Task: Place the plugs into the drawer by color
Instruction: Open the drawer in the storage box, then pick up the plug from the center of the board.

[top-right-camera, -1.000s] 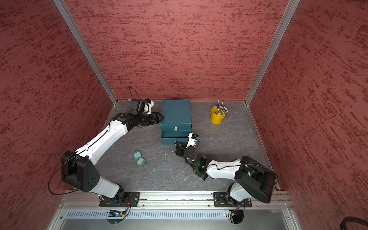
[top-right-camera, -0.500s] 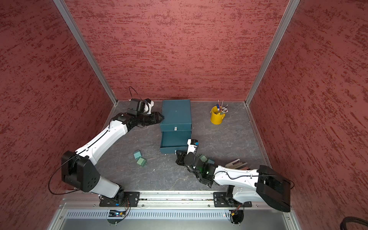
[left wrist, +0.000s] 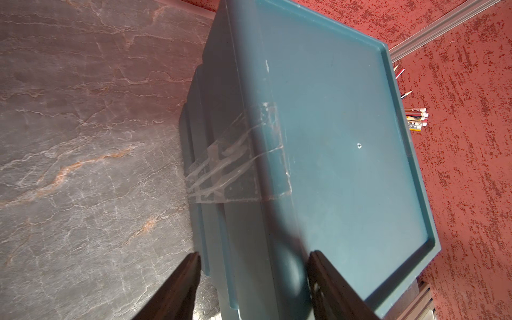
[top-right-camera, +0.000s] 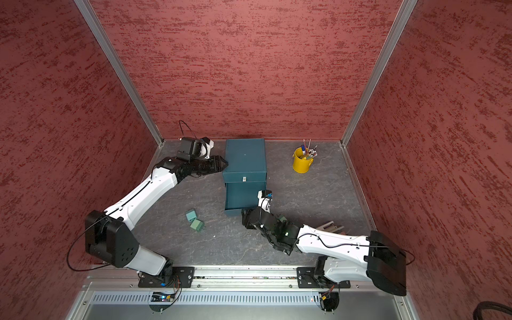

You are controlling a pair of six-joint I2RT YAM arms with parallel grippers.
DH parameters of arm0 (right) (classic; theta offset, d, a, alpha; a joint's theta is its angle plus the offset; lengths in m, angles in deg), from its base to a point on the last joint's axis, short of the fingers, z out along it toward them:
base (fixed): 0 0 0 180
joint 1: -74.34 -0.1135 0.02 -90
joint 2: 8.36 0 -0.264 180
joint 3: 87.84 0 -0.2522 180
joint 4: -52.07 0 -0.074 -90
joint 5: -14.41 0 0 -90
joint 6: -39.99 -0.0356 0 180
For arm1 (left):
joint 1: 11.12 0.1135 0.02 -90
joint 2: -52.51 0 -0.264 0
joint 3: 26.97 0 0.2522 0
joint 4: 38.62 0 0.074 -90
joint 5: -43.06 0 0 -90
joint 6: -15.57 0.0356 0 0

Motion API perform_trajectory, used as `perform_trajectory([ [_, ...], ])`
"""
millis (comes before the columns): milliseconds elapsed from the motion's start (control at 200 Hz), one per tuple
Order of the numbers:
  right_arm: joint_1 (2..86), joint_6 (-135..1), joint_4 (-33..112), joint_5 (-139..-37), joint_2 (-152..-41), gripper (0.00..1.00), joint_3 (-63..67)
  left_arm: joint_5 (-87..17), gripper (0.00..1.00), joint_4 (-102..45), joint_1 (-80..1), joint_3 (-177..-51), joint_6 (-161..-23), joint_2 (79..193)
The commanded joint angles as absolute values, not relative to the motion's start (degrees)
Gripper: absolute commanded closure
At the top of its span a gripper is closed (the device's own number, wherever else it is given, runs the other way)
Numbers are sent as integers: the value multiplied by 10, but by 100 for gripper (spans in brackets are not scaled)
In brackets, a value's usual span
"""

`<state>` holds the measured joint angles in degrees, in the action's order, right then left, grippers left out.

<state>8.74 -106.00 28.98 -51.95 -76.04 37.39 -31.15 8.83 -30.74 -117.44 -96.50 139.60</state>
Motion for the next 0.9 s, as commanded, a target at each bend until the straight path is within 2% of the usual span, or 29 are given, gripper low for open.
perform_trajectory([
  [0,69,-1018,71,-450,-733,38,300,-313,35,104,-307,-1182,-964,1376],
  [140,65,-1017,-109,-400,-721,35,221,-314,34,113,-309,-1202,-968,1373],
  [250,66,-1084,-237,-335,-720,16,179,-321,34,131,-311,-1237,-973,1374],
  [316,69,-1117,-278,-309,-715,2,168,-328,33,139,-315,-1260,-975,1372],
  [406,94,-1127,-298,-307,-712,1,158,-345,32,155,-322,-1288,-976,1367],
  [511,160,-1124,-316,-346,-722,2,146,-373,29,168,-331,-1306,-978,1347],
  [631,281,-1094,-284,-449,-728,3,150,-497,27,196,-369,-1300,-971,1305],
  [731,311,-1090,-245,-457,-722,3,165,-564,24,218,-391,-1269,-975,1254],
  [897,357,-1082,-233,-472,-735,3,187,-633,20,282,-380,-1204,-1017,1154],
])
